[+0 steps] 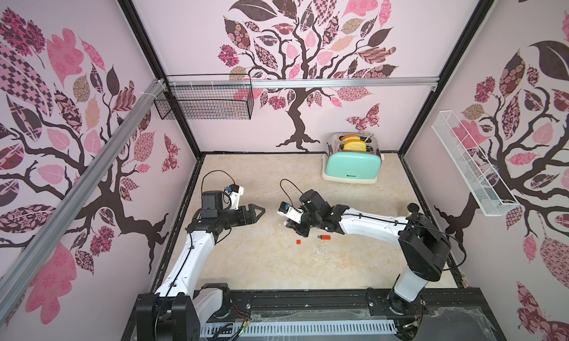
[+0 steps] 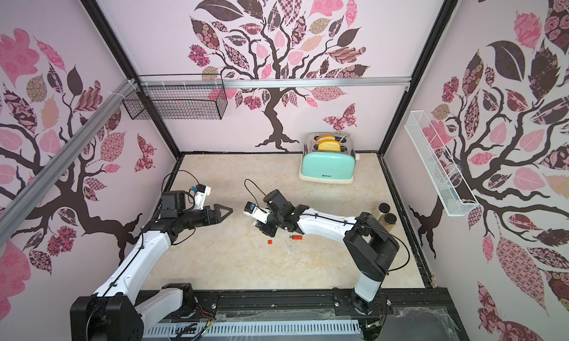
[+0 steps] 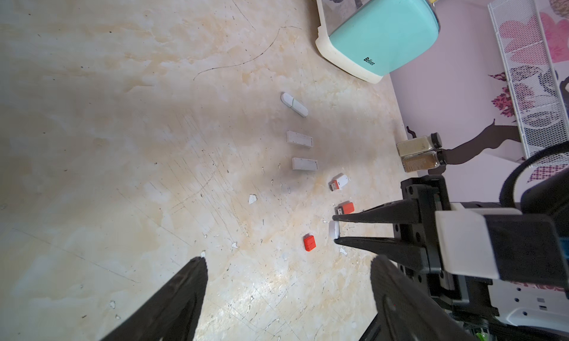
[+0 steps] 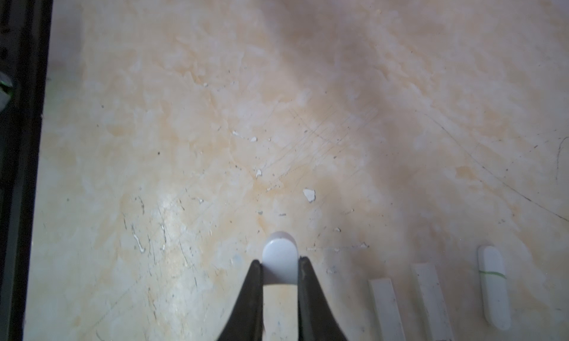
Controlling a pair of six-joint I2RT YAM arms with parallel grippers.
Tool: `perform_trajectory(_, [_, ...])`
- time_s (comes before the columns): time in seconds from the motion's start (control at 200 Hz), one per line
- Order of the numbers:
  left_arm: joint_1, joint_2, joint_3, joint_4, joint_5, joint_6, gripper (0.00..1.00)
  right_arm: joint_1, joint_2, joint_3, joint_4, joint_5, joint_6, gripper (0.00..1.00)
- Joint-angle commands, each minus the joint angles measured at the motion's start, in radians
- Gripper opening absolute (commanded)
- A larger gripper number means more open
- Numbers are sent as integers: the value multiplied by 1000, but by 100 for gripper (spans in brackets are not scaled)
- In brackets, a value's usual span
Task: Close the usb drive cover
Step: Pick up the cover from the center of the board.
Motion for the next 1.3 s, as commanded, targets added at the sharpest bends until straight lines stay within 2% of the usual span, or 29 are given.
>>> perform_trajectory(0.0, [-1,2,16,59,73,-43,86,23,-32,-24,254,-32,159,7])
perform_trajectory(0.12, [-3,-9,-6,102,211,-69,84,30,-16,-14,309,-27,216,6])
perform_trajectory(0.24, [-9,-14,-36,139,258,-104,80,35,-25,-55,410,-27,231,6])
perform_trajectory(0.6, [-52,-16,-37,130,253,-108,60,70,-22,-52,472,-35,225,6])
perform_trajectory(0.895, [-73,19,-25,127,228,-126,50,75,-15,-35,473,-41,203,5])
perform_trajectory(1.07, [-91,30,-19,119,227,-125,40,76,-25,-47,489,-14,200,5])
perform_trajectory(1.18, [-91,35,-7,93,221,-115,37,75,-23,-23,431,15,180,5])
perform_trajectory(1.296, [-92,34,-16,106,219,-118,31,76,-23,-43,473,22,181,4])
